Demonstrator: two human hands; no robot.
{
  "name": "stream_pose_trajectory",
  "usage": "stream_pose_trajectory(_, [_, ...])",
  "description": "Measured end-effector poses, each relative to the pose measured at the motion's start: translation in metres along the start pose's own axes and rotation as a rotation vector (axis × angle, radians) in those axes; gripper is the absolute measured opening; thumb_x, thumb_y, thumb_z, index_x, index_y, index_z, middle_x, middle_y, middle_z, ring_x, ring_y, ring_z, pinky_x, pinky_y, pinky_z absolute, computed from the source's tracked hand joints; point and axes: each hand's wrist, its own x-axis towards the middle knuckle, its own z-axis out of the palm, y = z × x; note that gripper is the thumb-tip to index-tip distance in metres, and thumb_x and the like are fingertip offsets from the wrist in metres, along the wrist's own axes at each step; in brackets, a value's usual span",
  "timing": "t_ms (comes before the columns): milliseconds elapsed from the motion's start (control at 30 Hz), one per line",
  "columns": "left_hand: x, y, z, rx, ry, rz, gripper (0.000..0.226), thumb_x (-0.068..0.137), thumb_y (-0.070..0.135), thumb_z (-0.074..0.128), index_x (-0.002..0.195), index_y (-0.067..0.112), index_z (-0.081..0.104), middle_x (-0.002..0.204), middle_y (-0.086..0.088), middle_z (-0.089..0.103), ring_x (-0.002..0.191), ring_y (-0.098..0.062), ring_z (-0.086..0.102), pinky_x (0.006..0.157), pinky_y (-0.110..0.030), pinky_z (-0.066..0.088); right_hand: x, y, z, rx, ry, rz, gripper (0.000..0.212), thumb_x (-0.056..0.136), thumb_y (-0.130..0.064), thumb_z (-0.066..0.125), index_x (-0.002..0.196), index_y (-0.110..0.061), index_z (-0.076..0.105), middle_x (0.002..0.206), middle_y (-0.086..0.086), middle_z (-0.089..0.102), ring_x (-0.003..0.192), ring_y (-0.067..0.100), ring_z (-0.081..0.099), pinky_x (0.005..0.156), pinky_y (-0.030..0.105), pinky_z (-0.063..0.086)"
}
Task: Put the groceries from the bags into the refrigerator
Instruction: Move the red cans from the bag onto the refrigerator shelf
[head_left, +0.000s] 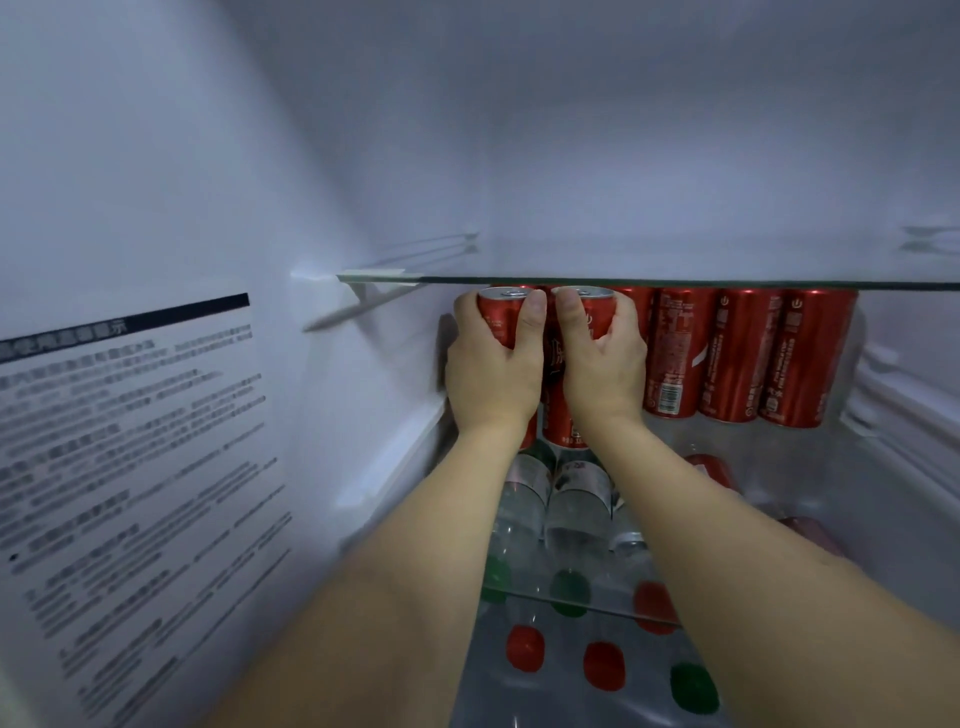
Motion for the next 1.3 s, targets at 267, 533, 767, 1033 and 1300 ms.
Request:
stream_pose_trajectory(267, [-0.003,-0.010,0.004,0.020,0.020,0.127,0.048,0.096,0.049,0.053,0.127,0.013,0.049,0.103,0.012,0.058,0.083,-0.002,0.053,0.066,-0.014,0.039,0.002,0.003,0.000,0.082,-0.043,-0.026,0.051,0.087,-0.062,0.056,0.116,-0.020,0.056,0.101,-0.008,0.067,0.093,0.005,0.064,0.084,0.027,0.052])
stream_pose_trajectory(533, [-0.003,-0.022,0.011,-0.041,-0.023,0.225,0.045,0.096,0.036,0.050,0.132,0.009,0.043,0.114,0.008,0.049,0.102,-0.012,0.053,0.084,-0.025,0.044,0.002,0.004,0.000,0.061,-0.062,-0.069,0.067,0.084,-0.070,0.048,0.124,-0.017,0.050,0.118,-0.003,0.054,0.111,0.011,0.054,0.101,0.035,0.046])
stream_pose_trajectory(767, [0.001,-0.028,0.017,-0.021,-0.019,0.232,0.049,0.096,0.029,0.047,0.136,0.003,0.041,0.122,-0.004,0.051,0.107,-0.010,0.044,0.096,-0.023,0.035,0.006,0.006,0.004,-0.064,-0.094,-0.054,0.065,0.094,-0.060,0.044,0.139,-0.013,0.039,0.132,0.000,0.032,0.129,0.015,0.029,0.116,0.039,0.026])
stream_pose_trajectory(1033, [0.003,-0.032,0.022,0.015,-0.050,0.179,0.061,0.093,0.026,0.041,0.147,0.000,0.031,0.143,-0.017,0.042,0.133,-0.028,0.039,0.114,-0.043,0.029,0.008,0.011,0.010,-0.122,-0.112,-0.052,0.060,0.101,-0.050,0.035,0.148,-0.013,0.030,0.140,0.002,0.027,0.123,0.007,0.019,0.117,0.037,0.017])
stream_pose_trajectory(1300, [0.001,-0.030,0.021,0.015,-0.059,0.150,0.063,0.094,0.026,0.041,0.151,0.003,0.026,0.148,-0.016,0.038,0.137,-0.027,0.035,0.118,-0.042,0.027,0.009,0.014,0.011,-0.119,-0.113,-0.041,0.061,0.101,-0.050,0.033,0.150,-0.014,0.027,0.143,0.004,0.025,0.125,0.007,0.018,0.117,0.034,0.016])
